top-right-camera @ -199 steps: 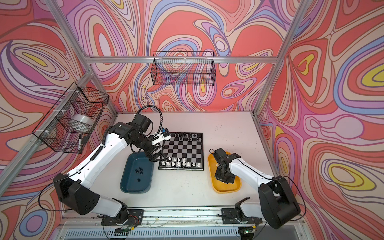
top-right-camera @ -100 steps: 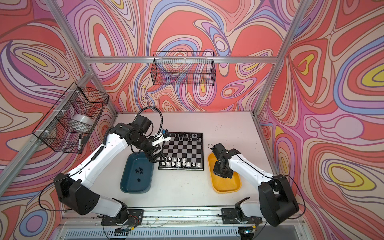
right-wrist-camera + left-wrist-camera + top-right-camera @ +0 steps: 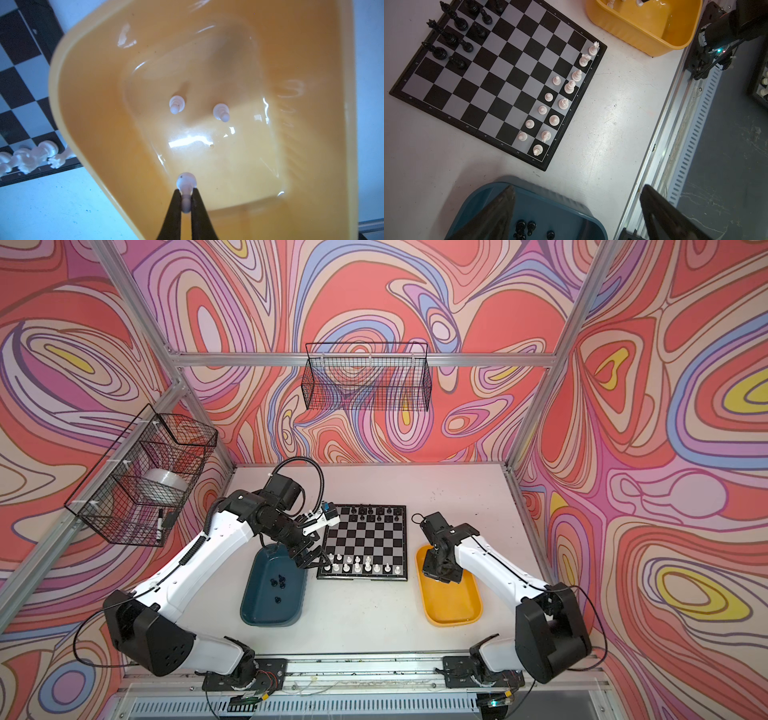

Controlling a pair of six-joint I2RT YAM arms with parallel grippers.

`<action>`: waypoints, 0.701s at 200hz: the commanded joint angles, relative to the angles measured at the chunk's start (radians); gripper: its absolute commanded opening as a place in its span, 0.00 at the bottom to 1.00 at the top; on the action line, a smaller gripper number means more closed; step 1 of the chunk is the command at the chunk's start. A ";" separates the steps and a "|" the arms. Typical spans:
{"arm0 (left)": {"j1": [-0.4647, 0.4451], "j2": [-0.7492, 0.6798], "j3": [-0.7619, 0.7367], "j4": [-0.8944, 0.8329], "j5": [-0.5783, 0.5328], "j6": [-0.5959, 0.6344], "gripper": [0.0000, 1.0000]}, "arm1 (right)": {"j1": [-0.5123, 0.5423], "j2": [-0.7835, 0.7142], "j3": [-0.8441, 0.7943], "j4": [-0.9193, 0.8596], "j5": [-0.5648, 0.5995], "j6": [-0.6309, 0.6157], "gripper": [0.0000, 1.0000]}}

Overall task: Set up the chess pieces on the board
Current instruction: 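Lift the white pawn out of the yellow tray toward the board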

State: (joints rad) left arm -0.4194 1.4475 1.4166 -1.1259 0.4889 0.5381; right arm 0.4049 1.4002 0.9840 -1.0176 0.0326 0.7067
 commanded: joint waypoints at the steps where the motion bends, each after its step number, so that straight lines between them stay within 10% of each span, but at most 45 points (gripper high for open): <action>1: 0.026 -0.036 -0.020 0.007 0.023 -0.008 0.95 | -0.005 0.029 0.056 -0.026 0.006 -0.033 0.08; 140: 0.146 -0.131 -0.105 0.056 0.066 -0.038 0.96 | 0.050 0.263 0.369 -0.047 -0.013 -0.099 0.09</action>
State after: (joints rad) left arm -0.2920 1.3460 1.3304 -1.0801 0.5346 0.5037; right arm 0.4282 1.6203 1.2903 -1.0519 0.0177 0.6224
